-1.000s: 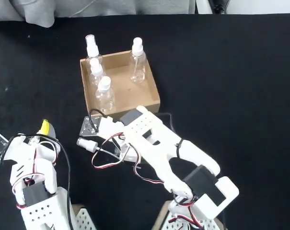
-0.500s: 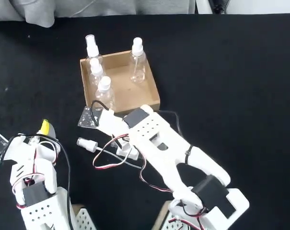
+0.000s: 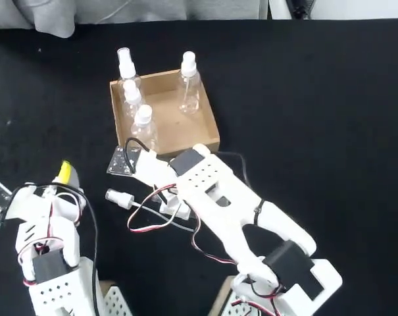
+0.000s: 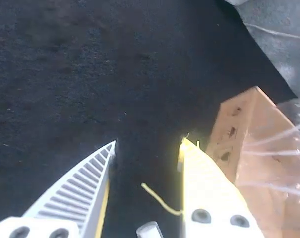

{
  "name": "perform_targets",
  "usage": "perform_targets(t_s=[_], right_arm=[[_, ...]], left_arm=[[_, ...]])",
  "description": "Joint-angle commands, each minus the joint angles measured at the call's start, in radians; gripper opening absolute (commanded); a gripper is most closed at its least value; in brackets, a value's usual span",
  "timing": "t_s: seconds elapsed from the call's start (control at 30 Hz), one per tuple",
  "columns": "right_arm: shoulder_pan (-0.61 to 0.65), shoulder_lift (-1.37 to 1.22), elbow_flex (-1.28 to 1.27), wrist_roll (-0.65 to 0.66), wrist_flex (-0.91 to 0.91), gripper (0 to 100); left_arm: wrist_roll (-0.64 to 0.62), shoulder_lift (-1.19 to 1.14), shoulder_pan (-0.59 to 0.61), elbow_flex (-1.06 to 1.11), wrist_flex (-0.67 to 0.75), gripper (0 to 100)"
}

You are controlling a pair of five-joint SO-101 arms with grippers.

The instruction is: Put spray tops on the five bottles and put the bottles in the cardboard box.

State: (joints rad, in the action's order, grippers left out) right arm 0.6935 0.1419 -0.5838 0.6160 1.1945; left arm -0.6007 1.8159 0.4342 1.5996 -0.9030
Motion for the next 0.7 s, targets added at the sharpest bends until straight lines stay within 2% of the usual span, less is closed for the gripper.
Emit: perform_targets(t_s=[0.0,0.17,0.53,0.67], right_arm=[[-0.002,0.059,0.062,-0.006,-0.005,8.9],[-0.002,0.059,0.062,-0.006,-0.005,8.9],[-0.003,0.059,0.062,-0.006,-0.006,8.9],[-0.005,0.059,0.062,-0.006,-0.006,8.9]], left_arm=[[-0.011,0.002,-0.065,-0.139,-0.072,19],[-0.011,0.002,-0.070,-0.246,-0.178,19],[-0.011,0.000,-0.140,-0.283,-0.190,19],[-0.009,0.000,-0.159,-0.329,-0.250,19]])
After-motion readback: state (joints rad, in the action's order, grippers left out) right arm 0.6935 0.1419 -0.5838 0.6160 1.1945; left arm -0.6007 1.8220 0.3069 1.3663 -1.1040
